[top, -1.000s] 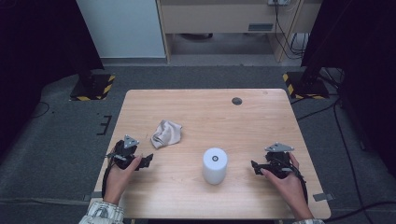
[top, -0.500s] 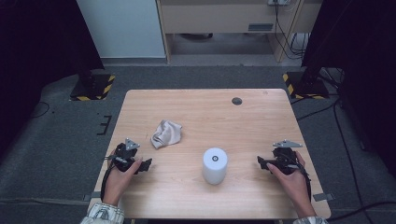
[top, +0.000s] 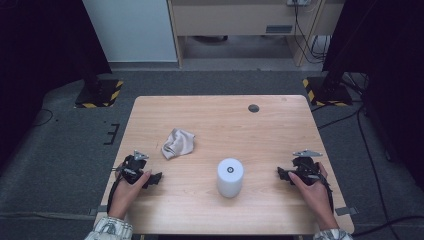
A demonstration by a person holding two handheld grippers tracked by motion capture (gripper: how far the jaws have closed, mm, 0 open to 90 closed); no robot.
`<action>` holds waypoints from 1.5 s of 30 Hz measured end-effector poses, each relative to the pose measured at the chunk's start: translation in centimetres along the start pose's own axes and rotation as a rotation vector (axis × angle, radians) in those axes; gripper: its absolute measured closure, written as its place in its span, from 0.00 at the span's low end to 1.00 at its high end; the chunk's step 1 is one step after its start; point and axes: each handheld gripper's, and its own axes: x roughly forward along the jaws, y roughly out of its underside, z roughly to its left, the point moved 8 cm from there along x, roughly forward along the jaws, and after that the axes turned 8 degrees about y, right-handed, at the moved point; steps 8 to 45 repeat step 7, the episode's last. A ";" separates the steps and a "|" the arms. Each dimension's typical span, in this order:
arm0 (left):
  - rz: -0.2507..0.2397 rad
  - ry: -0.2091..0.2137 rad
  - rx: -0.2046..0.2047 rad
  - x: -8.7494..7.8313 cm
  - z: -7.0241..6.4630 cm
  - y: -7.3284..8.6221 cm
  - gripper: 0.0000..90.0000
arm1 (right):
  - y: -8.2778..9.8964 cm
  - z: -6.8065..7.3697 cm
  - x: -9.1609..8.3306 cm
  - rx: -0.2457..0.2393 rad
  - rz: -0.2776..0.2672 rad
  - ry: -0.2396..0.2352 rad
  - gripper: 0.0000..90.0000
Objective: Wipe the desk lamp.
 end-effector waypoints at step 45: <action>-0.047 0.006 0.015 0.3 -0.2 -0.1 0.00 | 0.0 1.0 0.0 0.011 -0.027 0.004 0.00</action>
